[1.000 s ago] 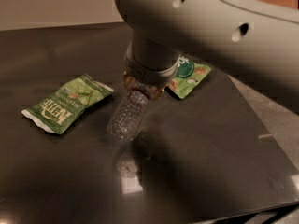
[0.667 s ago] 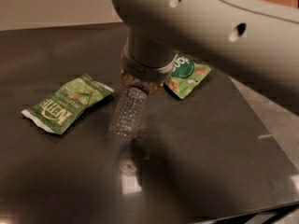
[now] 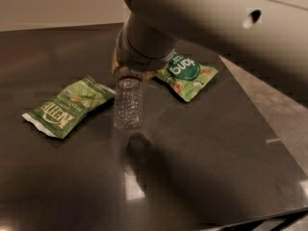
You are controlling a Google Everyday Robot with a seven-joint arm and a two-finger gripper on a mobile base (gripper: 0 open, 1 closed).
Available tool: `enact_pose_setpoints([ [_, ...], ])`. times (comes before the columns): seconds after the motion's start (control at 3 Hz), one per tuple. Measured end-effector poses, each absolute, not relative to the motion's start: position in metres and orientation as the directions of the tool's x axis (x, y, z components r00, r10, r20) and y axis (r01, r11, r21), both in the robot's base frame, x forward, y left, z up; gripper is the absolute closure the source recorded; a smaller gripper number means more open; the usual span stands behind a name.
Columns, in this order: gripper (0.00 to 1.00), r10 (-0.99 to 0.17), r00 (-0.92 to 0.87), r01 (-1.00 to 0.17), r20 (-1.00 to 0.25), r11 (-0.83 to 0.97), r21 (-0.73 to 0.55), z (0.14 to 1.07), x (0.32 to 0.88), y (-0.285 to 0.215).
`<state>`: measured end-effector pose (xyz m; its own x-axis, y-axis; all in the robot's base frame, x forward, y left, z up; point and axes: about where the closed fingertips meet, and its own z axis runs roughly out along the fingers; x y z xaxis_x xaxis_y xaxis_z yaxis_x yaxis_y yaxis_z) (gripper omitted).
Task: Place water bottle upright
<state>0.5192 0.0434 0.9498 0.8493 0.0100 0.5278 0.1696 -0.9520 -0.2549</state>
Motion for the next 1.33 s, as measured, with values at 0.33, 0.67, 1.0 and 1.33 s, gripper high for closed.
enact_pose_setpoints([
  [0.33,1.0,0.093,0.833,0.299,0.546,-0.906,-0.3,0.963,0.525,0.057],
  [0.67,1.0,0.182,0.824,0.415,0.536,-0.838,-0.354,0.971,0.521,0.067],
  [1.0,1.0,0.282,0.788,0.533,0.547,-0.758,-0.377,0.977,0.51,0.07],
  [1.33,1.0,0.359,0.722,0.639,0.591,-0.673,-0.373,0.981,0.496,0.065],
])
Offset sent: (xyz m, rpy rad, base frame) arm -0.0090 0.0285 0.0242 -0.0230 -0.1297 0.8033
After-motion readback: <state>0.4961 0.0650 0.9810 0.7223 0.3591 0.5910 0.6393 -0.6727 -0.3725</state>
